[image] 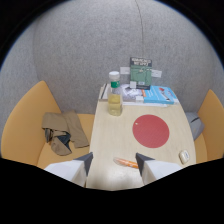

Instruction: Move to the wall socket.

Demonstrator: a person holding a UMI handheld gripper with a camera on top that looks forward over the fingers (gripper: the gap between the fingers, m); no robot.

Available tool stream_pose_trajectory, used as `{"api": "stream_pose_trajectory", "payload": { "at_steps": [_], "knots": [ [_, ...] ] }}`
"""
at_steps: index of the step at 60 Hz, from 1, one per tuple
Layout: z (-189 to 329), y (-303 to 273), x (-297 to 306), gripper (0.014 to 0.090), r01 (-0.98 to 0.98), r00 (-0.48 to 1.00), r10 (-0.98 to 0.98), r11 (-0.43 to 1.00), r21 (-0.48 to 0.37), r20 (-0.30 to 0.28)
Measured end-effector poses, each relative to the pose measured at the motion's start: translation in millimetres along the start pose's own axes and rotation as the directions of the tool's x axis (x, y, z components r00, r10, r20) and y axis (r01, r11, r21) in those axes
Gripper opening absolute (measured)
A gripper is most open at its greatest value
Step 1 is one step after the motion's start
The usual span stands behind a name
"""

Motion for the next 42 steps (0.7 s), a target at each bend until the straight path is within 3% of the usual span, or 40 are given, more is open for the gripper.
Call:
{"api": "stream_pose_trajectory", "payload": {
  "at_steps": [20, 42],
  "knots": [
    [-21.6, 11.2, 36.4, 0.087, -0.008, 1.0, 0.009, 1.0, 0.029, -0.027],
    [-43.1, 28.5, 121.5, 0.0872, -0.063, 0.988, 0.069, 0.997, 0.05, -0.141]
  ]
}}
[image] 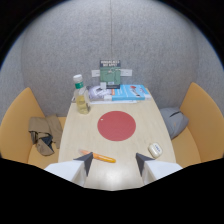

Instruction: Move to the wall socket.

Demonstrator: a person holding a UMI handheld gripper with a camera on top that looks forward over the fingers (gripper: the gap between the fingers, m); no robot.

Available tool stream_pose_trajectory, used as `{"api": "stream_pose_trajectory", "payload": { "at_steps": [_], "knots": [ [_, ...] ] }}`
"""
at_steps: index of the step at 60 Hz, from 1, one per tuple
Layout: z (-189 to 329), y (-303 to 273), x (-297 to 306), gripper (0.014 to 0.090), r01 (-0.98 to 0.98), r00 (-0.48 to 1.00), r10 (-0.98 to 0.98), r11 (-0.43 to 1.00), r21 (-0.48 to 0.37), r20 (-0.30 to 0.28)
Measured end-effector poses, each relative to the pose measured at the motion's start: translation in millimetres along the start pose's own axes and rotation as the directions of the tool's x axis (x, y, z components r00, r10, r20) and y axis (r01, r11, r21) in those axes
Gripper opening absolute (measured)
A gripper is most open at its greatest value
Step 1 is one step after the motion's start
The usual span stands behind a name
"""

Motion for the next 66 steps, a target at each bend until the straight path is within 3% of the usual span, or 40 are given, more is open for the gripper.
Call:
{"api": "stream_pose_trajectory", "payload": {
  "at_steps": [11, 29, 45, 66],
  "knots": [
    [8.8, -9.8, 40.7, 0.0871, -0.005, 0.999, 0.006, 1.0, 0.019, -0.044],
    [63.4, -55.5, 85.6, 0.0875, 0.0, 0.999, 0.002, 0.999, 0.052, -0.038],
    [143.3, -128.9, 120.6, 0.087, 0.042, 0.999, -0.042, 0.994, 0.099, 0.003],
    [275.9, -251.6, 147.3, 0.087, 0.075, 0.995, -0.086, 0.972, 0.224, 0.041]
  ]
}}
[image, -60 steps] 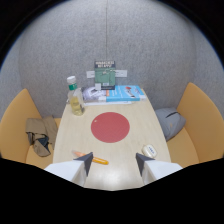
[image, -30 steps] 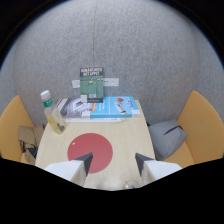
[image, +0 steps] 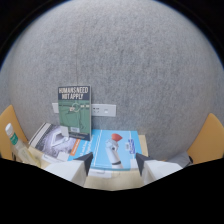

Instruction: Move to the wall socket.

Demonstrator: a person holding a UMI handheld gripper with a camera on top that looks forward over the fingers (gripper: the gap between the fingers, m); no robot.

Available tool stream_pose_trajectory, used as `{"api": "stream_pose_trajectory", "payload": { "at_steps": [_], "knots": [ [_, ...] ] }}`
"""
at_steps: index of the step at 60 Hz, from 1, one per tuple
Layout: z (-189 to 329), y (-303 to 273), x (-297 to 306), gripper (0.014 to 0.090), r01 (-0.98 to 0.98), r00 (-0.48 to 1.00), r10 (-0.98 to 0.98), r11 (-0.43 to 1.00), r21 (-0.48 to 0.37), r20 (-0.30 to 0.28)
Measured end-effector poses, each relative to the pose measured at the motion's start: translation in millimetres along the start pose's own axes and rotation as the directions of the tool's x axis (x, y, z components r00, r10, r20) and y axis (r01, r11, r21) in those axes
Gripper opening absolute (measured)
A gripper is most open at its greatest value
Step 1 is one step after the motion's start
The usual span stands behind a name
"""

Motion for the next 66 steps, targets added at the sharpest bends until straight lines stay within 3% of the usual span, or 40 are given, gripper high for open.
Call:
{"api": "stream_pose_trajectory", "payload": {
  "at_steps": [14, 29, 66],
  "knots": [
    [93.3, -45.0, 3.3, 0.0868, 0.005, 1.0, -0.007, 0.998, 0.067, 0.018],
    [155.1, -68.7, -7.3, 0.0867, -0.002, 0.999, -0.002, 0.997, 0.082, 0.046],
    [187.9, -75.7, -9.9, 0.0865, -0.006, 0.999, 0.003, 0.997, 0.078, 0.039]
  ]
}}
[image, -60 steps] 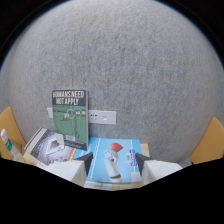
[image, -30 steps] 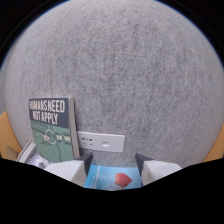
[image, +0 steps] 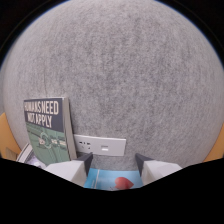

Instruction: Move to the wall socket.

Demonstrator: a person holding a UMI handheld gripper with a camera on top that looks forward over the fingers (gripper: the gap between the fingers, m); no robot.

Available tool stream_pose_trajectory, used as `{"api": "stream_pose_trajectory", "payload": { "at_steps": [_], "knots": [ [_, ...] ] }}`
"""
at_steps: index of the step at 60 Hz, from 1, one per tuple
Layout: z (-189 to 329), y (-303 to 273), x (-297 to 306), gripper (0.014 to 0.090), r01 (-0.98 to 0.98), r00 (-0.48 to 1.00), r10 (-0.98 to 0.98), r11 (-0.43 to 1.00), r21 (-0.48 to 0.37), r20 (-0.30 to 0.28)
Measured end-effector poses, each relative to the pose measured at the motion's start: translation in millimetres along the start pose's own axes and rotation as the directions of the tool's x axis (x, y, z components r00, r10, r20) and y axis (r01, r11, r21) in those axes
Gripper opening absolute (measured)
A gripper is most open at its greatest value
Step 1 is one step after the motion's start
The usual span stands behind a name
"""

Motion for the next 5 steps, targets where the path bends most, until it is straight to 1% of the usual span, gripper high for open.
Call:
{"api": "stream_pose_trajectory", "payload": {
  "at_steps": [5],
  "knots": [
    [-0.2, 0.5, 2.2, 0.0864, -0.003, 1.0, 0.003, 1.0, -0.001, -0.006]
  ]
}}
